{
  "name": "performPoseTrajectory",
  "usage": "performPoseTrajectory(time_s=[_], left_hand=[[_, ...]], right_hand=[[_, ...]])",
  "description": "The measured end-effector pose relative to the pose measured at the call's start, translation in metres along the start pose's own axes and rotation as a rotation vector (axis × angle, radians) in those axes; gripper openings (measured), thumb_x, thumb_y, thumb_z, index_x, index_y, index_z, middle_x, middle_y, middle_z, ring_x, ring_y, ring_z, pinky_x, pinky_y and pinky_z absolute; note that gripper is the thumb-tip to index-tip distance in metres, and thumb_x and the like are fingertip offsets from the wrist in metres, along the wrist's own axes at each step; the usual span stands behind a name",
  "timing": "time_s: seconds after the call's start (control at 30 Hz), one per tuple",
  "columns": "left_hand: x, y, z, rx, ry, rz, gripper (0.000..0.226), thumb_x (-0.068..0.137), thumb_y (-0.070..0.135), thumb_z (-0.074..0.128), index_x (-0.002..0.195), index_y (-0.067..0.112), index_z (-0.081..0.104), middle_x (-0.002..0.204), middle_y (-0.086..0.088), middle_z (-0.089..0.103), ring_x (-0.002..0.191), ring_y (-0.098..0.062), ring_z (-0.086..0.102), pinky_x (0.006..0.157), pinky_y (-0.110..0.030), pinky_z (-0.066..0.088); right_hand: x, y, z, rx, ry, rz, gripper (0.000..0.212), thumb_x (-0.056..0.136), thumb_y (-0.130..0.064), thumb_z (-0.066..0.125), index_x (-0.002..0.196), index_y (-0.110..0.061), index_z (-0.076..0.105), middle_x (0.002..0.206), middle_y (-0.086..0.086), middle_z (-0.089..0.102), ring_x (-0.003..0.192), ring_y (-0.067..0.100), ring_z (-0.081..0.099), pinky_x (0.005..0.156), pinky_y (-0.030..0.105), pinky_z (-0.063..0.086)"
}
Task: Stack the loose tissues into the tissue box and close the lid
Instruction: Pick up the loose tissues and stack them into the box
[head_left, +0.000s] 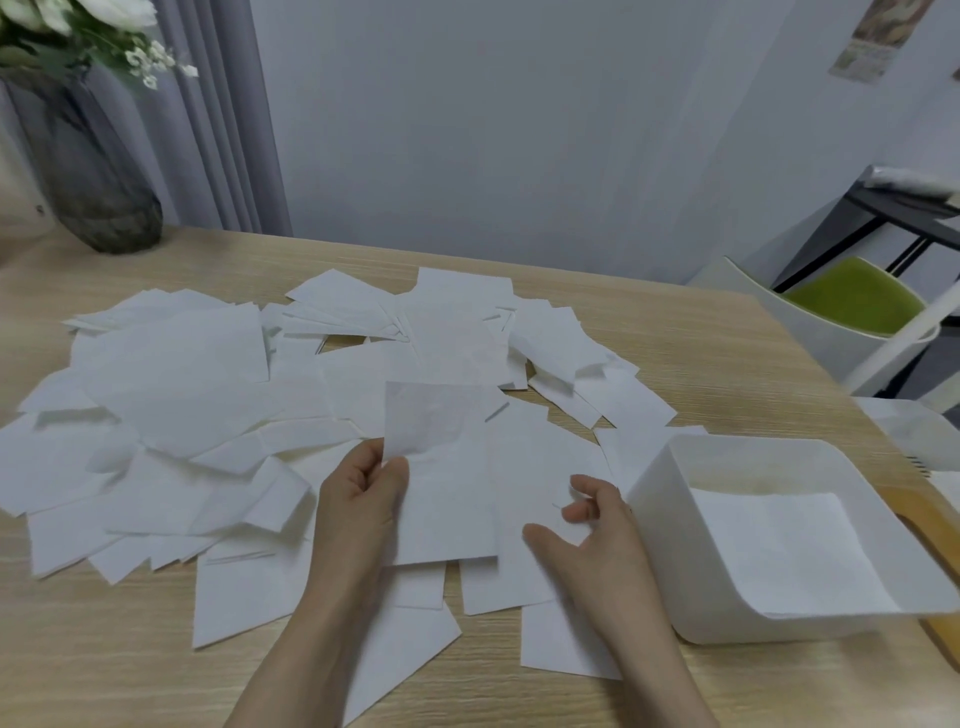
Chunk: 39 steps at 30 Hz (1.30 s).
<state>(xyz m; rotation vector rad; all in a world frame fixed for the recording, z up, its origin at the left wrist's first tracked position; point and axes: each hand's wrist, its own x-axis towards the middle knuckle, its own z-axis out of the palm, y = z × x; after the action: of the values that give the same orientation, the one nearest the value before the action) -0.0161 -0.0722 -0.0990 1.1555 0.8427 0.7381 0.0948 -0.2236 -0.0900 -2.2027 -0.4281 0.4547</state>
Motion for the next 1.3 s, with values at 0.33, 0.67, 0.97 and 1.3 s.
performPoseTrajectory(time_s=[0.33,0.67,0.97,1.3], left_hand=[[0.001,-0.002,0.001,0.035,-0.011,-0.003,0.027,0.094,0.0,0.052,0.092,0.018,0.072,0.087,-0.002,0.076,0.081,-0.02,0.067,0.077,-0.037,0.049],[0.003,-0.004,0.001,0.013,0.007,-0.021,0.025,0.093,0.008,0.055,0.089,0.024,0.073,0.09,-0.003,0.076,0.085,-0.022,0.068,0.079,-0.039,0.05],[0.004,-0.004,0.001,0.038,0.0,-0.026,0.025,0.097,0.007,0.05,0.098,0.021,0.071,0.092,0.0,0.076,0.088,-0.021,0.07,0.08,-0.038,0.052],[0.004,-0.004,0.001,0.04,-0.002,-0.043,0.026,0.097,0.007,0.049,0.101,0.021,0.071,0.095,-0.002,0.076,0.095,-0.029,0.07,0.088,-0.048,0.053]], right_hand=[[0.01,-0.005,0.0,-0.078,-0.039,-0.002,0.016,0.079,-0.033,0.068,0.089,-0.028,0.058,0.06,-0.013,0.05,0.061,0.006,0.05,0.066,0.033,0.047],[0.009,0.004,-0.007,0.117,0.133,-0.054,0.016,0.092,-0.022,0.06,0.079,-0.014,0.056,0.04,-0.013,0.042,0.042,0.005,0.038,0.051,0.029,0.031],[0.001,-0.001,-0.008,0.319,0.26,-0.15,0.016,0.094,-0.012,0.058,0.078,-0.017,0.058,0.046,-0.013,0.053,0.047,0.003,0.044,0.05,0.013,0.036],[-0.006,-0.012,-0.01,0.481,0.371,-0.194,0.014,0.094,-0.013,0.058,0.081,-0.019,0.057,0.053,-0.02,0.06,0.051,-0.005,0.052,0.052,0.006,0.038]])
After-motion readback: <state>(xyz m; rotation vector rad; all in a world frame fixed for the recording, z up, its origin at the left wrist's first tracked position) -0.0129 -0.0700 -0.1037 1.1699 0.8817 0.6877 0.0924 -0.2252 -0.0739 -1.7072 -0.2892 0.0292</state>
